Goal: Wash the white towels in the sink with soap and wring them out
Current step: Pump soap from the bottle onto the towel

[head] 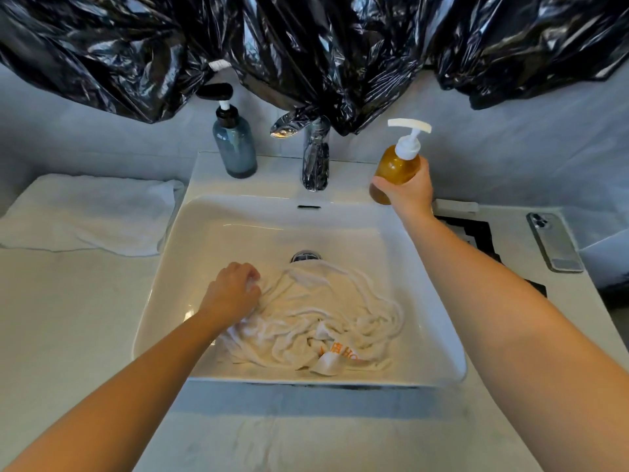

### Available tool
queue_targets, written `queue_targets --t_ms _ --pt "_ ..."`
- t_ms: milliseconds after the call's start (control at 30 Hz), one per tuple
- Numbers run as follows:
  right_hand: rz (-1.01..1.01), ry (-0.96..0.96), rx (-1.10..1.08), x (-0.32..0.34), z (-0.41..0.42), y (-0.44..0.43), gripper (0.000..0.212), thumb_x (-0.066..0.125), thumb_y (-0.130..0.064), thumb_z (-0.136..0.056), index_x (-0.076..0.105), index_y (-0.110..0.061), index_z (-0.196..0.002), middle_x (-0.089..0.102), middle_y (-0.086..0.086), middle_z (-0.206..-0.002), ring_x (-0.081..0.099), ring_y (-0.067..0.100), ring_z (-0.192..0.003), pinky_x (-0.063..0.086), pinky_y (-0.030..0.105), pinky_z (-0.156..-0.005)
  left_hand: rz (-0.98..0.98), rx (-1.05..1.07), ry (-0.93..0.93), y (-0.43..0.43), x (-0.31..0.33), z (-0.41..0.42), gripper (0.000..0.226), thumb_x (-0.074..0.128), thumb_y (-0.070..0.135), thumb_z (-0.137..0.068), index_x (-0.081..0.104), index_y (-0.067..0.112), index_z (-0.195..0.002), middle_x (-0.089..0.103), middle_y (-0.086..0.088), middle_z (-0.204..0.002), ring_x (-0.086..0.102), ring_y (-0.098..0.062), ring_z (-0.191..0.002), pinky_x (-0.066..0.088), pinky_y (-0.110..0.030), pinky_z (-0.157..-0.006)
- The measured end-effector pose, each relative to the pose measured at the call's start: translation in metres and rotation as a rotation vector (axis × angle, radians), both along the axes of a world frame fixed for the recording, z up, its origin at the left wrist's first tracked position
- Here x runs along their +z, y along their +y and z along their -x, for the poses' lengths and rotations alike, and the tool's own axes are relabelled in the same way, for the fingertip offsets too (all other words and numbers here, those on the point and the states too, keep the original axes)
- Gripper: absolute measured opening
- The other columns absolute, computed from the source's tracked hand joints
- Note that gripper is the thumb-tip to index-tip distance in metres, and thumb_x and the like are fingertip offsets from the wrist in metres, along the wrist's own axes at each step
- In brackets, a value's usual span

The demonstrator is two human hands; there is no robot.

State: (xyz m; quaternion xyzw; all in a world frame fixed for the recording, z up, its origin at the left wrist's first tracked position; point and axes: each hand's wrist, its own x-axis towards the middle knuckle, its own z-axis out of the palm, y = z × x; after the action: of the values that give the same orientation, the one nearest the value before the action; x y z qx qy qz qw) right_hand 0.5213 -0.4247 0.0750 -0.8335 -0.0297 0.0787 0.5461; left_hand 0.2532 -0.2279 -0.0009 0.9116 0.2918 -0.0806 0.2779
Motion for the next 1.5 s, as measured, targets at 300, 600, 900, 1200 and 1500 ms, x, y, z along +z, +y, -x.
queue_targets --t_ms 300,600,900,1200,1500 --pt "-0.118 -0.196 -0.164 -0.009 0.047 -0.013 0.064 0.073 -0.014 -0.088 0.041 -0.017 -0.143 0.045 0.002 -0.143 0.043 0.014 -0.132 0.039 0.027 -0.109 -0.089 -0.004 0.055 -0.003 -0.006 -0.003 0.029 0.054 0.026 -0.094 0.054 0.018 -0.122 0.057 -0.003 -0.119 0.053 -0.022 -0.107 0.047 -0.038 -0.097" --pt "0.841 -0.181 0.733 -0.071 0.145 -0.015 0.061 0.056 -0.029 -0.095 0.029 -0.021 -0.149 0.047 0.007 -0.139 0.05 0.029 -0.123 0.041 0.044 -0.102 0.109 0.031 -0.018 -0.015 0.009 -0.004 0.009 0.053 0.016 -0.095 0.056 0.014 -0.103 0.057 -0.004 -0.1 0.051 -0.018 -0.083 0.041 -0.026 -0.072" --pt "0.589 -0.365 1.251 -0.055 0.162 -0.065 0.041 0.043 -0.054 -0.088 0.061 -0.03 -0.117 0.044 -0.003 -0.137 0.038 0.012 -0.119 0.04 0.039 -0.098 -0.016 -0.747 -0.126 0.001 0.027 0.05 0.049 0.049 0.064 -0.085 0.058 0.033 -0.121 0.046 0.004 -0.136 0.045 -0.01 -0.112 0.044 -0.028 -0.093" --pt "0.567 -0.654 1.08 -0.12 0.166 -0.031 0.031 0.047 -0.044 -0.087 0.046 -0.022 -0.108 0.058 0.007 -0.102 0.057 0.028 -0.081 0.044 0.033 -0.049 -0.235 -0.762 -0.121 -0.033 -0.034 0.004 0.048 0.052 0.04 -0.086 0.047 0.018 -0.129 0.054 -0.007 -0.114 0.056 -0.028 -0.095 0.046 -0.04 -0.072" --pt "0.399 -0.325 0.897 -0.088 0.157 -0.035 0.037 0.042 -0.048 -0.099 0.062 -0.021 -0.115 0.059 -0.005 -0.107 0.053 0.014 -0.094 0.042 0.031 -0.073 0.048 -0.61 -0.212 -0.013 -0.023 -0.001 0.034 0.05 0.031 -0.091 0.055 0.025 -0.123 0.063 -0.001 -0.109 0.061 -0.023 -0.091 0.05 -0.035 -0.072"
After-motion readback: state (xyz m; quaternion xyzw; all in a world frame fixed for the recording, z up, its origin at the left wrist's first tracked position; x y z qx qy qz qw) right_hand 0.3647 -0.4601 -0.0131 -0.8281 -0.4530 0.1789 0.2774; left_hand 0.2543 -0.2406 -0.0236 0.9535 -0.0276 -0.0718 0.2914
